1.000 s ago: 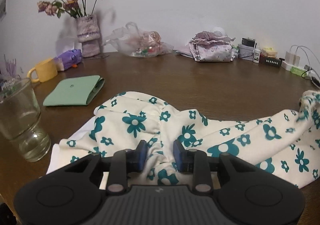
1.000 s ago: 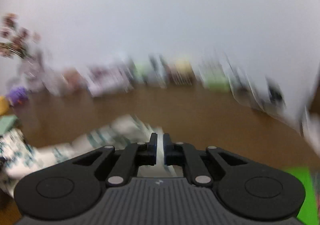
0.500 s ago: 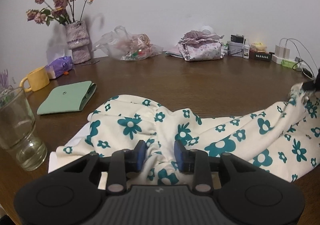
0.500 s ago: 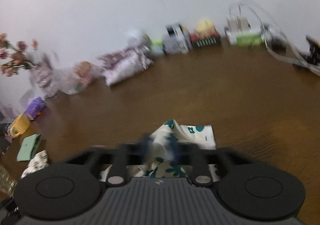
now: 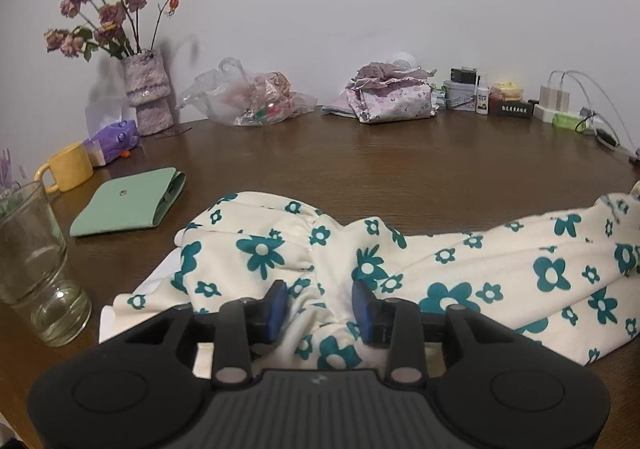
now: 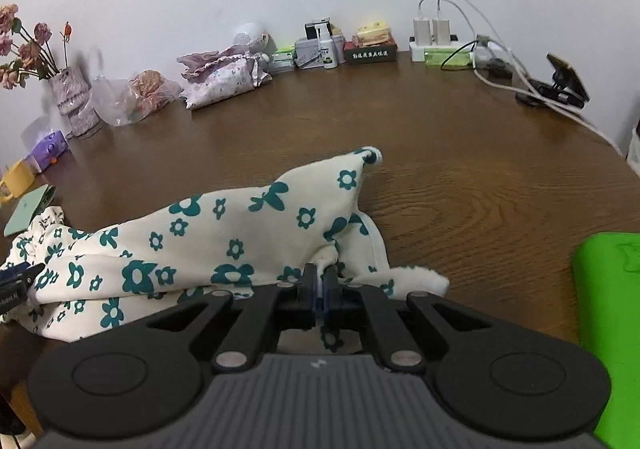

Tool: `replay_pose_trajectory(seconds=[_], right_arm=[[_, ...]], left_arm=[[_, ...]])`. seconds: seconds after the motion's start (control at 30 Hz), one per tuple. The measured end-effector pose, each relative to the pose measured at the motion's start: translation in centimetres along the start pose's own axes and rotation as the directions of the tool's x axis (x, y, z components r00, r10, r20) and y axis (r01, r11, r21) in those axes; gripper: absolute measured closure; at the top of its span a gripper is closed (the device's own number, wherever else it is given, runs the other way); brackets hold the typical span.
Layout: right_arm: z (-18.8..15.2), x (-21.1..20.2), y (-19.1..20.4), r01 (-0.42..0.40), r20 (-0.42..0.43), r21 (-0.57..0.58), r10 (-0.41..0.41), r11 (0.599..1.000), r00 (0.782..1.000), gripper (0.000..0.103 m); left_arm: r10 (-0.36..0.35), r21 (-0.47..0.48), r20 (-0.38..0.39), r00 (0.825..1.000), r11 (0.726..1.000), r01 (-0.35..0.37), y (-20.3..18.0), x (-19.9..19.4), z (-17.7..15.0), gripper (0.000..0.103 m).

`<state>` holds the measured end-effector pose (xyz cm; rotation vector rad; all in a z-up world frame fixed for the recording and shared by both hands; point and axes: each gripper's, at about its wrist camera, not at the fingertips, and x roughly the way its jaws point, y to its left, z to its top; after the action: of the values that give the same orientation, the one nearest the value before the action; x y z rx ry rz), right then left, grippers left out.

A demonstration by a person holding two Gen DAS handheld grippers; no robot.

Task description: Fold clothes

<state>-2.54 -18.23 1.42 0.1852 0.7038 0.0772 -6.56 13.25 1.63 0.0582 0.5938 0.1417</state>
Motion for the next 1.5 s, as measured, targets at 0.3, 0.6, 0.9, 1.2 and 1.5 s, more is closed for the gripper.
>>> replay_pose_trajectory(seconds=[0.3, 0.6, 0.9, 1.2, 1.5], right_arm=[[3.8, -1.1, 2.5, -0.019, 0.174, -0.098, 0.036, 0.995, 0.984, 0.072], [0.6, 4.6, 3.1, 0.008, 0.049, -0.148, -0.001, 0.989, 0.999, 0.085], [-1.0, 1.8, 0.1, 0.046, 0.106, -0.121, -0.034, 0.992, 0.994, 0.080], [-3.0, -4.8, -1.2, -0.109, 0.141, -0.035, 0.113, 0.993, 0.984, 0.059], [-4.6, -2.7, -3.3, -0.130, 0.022, 0.077, 0.129, 0.988, 0.991, 0.083]], left_arm=[[-0.247, -0.115, 0.023, 0.969, 0.962, 0.248, -0.3, -0.5, 2.8, 0.060], [-0.219, 0.028, -0.086, 0.972, 0.975, 0.222, -5.4, 3.5, 3.2, 0.058], [-0.233, 0.087, -0.127, 0.964, 0.966, 0.245, -6.5, 4.1, 5.8, 0.057], [-0.567, 0.403, -0.296, 0.768, 0.655, 0.639, -13.9, 4.3, 10.2, 0.056], [-0.518, 0.543, -0.395, 0.758, 0.534, 0.648, -18.7, 7.2, 9.3, 0.077]])
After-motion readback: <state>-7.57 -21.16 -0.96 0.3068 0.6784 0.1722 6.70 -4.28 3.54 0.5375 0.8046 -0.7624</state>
